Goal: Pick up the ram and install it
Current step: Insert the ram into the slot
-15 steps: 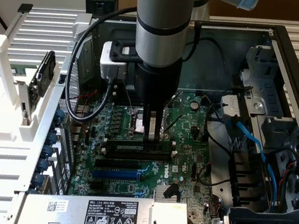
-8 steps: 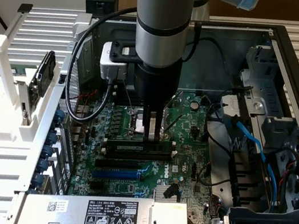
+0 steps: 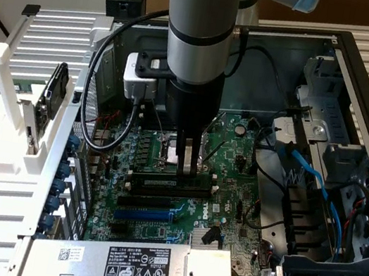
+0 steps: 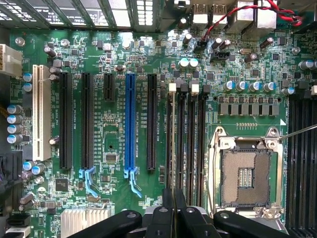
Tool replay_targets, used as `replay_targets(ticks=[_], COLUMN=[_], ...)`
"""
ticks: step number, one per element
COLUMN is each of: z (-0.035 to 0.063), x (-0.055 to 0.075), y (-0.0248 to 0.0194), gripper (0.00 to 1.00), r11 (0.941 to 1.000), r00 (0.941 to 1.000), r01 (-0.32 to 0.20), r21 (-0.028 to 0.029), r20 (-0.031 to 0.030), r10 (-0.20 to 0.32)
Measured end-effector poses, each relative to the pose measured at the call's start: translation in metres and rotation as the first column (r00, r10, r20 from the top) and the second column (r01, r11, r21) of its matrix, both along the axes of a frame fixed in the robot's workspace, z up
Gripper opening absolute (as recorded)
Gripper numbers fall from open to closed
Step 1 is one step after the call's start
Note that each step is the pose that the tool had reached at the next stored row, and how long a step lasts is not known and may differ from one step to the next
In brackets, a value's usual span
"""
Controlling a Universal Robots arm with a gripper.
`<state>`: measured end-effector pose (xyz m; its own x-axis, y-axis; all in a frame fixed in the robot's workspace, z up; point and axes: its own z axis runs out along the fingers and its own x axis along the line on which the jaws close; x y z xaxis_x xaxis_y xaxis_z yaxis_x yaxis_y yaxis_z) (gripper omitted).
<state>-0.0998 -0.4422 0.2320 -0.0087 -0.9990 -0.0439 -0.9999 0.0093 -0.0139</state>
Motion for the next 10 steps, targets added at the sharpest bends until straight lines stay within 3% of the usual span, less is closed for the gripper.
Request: replay_targets(ticks=[10], z=[-0.0001], x=[0.0], y=[0.0005], gripper=[0.12], r11=[1.0], r00=[1.0], r01=[-0.008], r21=[0.0007], r20=[0.0004], r10=[0.008])
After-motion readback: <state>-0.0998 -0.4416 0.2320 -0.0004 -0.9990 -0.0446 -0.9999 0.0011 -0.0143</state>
